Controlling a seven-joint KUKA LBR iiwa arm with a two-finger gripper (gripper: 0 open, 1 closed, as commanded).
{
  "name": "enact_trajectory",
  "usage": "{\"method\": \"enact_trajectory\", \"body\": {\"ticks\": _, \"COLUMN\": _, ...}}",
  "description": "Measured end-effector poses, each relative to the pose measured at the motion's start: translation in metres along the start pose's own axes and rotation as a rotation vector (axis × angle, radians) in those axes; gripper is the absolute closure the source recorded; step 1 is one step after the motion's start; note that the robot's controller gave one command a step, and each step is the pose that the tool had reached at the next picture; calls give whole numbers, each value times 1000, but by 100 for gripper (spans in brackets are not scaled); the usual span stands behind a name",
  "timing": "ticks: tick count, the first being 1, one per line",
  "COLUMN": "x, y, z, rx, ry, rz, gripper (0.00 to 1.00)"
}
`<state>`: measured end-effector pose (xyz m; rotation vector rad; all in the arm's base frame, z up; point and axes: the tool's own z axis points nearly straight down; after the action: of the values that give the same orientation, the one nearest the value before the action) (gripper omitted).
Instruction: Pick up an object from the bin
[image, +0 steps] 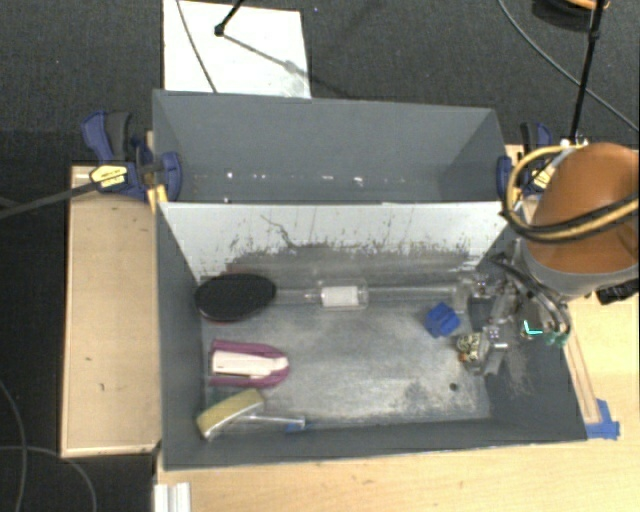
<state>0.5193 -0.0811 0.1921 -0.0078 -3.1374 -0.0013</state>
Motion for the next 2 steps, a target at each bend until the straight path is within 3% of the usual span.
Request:
{"method": "enact_trajectory", "body": {"ticks": 1, "x": -38, "y": -52, "z": 64, "rx": 1, "ry": -6, "rz": 172, "gripper": 0}}
{"method": "enact_trajectory", "body": {"ticks": 2, "x": -32, "y": -61, "z": 125, "rx": 0, "ry": 0, "rz": 195, "gripper": 0}}
